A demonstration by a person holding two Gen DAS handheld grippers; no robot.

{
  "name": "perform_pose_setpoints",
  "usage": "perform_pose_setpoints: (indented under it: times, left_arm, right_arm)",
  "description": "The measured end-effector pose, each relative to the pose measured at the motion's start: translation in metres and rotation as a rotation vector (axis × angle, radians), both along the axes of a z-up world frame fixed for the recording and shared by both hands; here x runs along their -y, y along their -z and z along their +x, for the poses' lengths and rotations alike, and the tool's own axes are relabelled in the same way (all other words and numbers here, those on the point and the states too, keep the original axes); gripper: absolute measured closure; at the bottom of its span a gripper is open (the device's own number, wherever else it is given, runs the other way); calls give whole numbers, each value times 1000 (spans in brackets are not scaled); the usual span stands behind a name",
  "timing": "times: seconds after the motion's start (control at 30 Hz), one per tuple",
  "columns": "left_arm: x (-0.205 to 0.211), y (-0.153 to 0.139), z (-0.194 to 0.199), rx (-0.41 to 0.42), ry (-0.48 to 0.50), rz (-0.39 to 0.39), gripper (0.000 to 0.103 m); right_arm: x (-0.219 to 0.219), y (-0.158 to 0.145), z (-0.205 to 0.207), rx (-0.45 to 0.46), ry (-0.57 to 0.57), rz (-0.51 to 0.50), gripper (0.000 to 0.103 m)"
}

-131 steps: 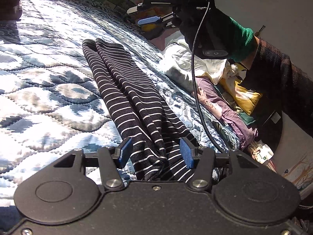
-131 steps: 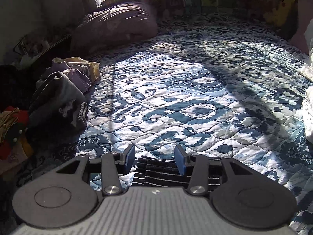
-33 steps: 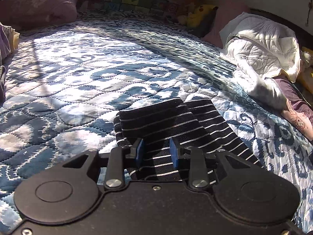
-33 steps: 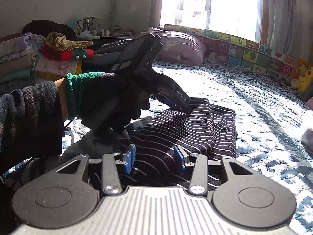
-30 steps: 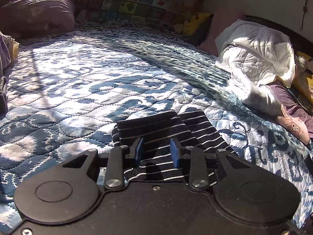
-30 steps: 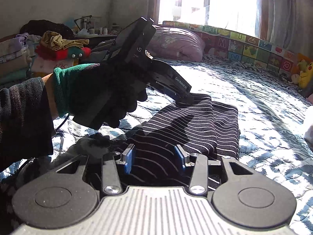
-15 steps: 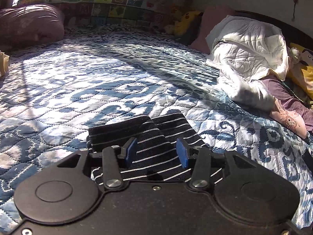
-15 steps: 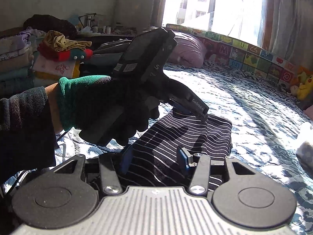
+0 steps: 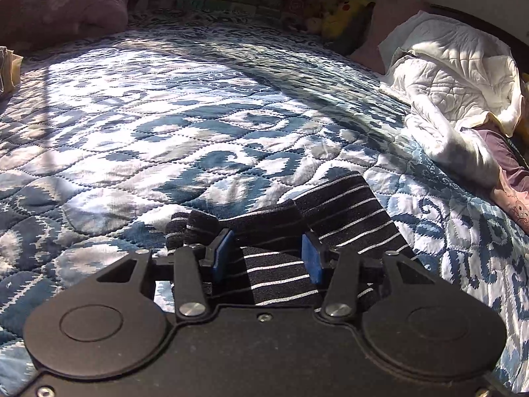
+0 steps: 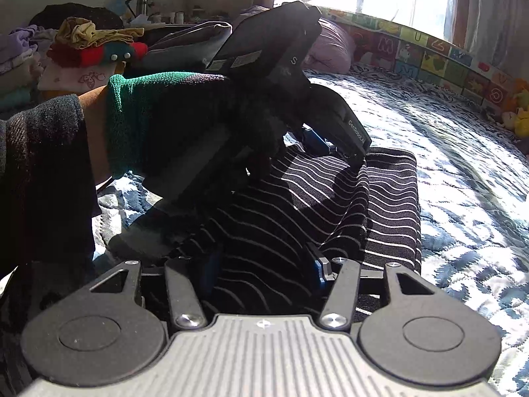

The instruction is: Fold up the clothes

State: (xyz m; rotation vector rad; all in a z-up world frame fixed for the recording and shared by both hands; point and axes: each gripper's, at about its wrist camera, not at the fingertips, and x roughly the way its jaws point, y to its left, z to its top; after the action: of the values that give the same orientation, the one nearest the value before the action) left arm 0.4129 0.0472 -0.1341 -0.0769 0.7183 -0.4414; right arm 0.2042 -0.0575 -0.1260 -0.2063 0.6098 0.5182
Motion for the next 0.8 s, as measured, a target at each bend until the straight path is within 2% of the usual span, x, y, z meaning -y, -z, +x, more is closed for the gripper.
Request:
perform_pose_setpoints:
  times: [0.13, 0.2, 0.27, 0.37, 0.47, 0.53, 0.6, 0.7, 0.73, 0.8]
  left_arm:
    - [-9, -4, -5, 5, -36, -73, 56]
    - [-17, -9, -9, 12, -69, -132, 53]
    - [-33, -19, -21, 33, -143, -205, 49]
    - [-51, -29, -29, 54, -216, -228, 49]
    - [-72, -27, -28, 10, -268, -296, 49]
    - [-84, -19, -24, -53, -266, -352, 42]
    - [-90, -9, -19, -104, -271, -382, 41]
    - [-93, 6, -11, -154, -265, -421, 39]
    - [-93, 9, -8, -154, -267, -435, 39]
    - [-91, 7, -6, -141, -265, -406, 39]
  right_arm:
    - [5, -5, -6, 22, -5, 6, 49]
    - [19, -17, -14, 12, 3, 70, 50]
    - [34, -26, -20, 3, 18, 131, 51]
    - [70, -33, -17, -40, 87, 234, 51]
    - [108, -32, 1, -96, 178, 343, 49]
    - [132, -29, 15, -135, 231, 415, 42]
    - [154, -24, 31, -178, 275, 486, 42]
    - [168, -12, 49, -229, 315, 595, 42]
    - [167, -11, 50, -220, 316, 606, 42]
    - [164, -9, 51, -201, 317, 625, 43]
